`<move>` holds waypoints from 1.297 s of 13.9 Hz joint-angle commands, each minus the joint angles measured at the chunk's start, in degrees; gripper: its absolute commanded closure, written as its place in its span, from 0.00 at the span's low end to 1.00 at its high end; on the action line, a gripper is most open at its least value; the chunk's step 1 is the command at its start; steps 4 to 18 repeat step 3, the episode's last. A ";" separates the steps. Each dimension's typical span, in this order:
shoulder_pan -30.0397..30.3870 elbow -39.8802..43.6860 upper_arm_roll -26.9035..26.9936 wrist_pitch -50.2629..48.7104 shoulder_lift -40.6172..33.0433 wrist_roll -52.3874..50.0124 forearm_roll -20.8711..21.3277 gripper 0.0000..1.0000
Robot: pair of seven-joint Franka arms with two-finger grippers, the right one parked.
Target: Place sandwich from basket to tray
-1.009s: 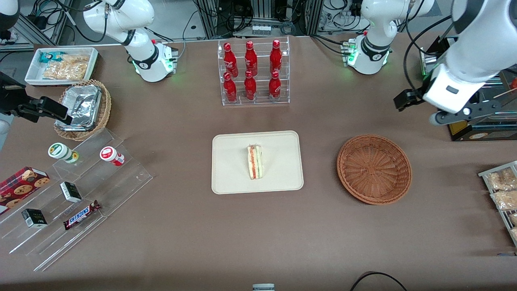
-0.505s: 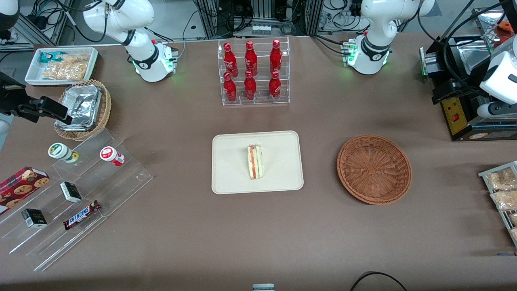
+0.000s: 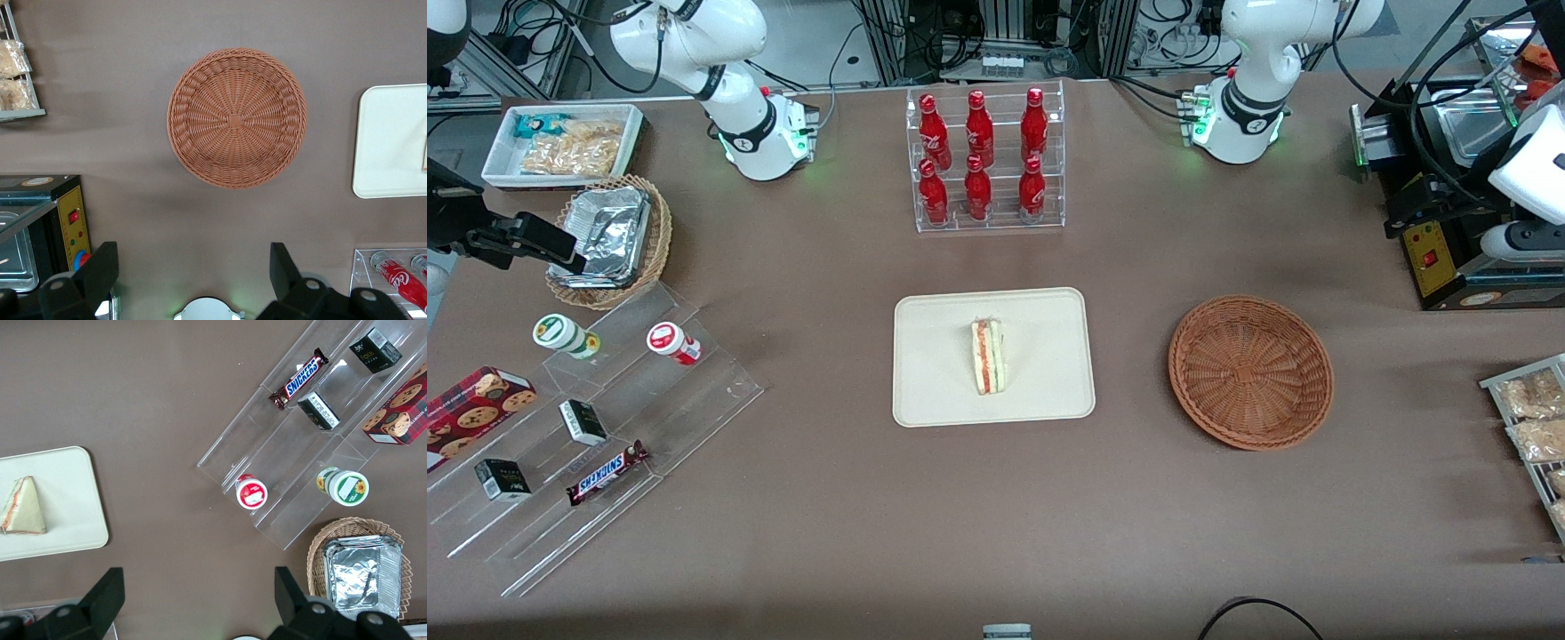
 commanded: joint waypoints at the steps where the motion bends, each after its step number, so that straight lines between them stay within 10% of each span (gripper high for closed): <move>1: -0.45 1.50 0.44 0.13 0.92 1.34 1.96 0.00; 18: -0.45 1.50 0.27 0.13 0.92 1.08 2.94 0.00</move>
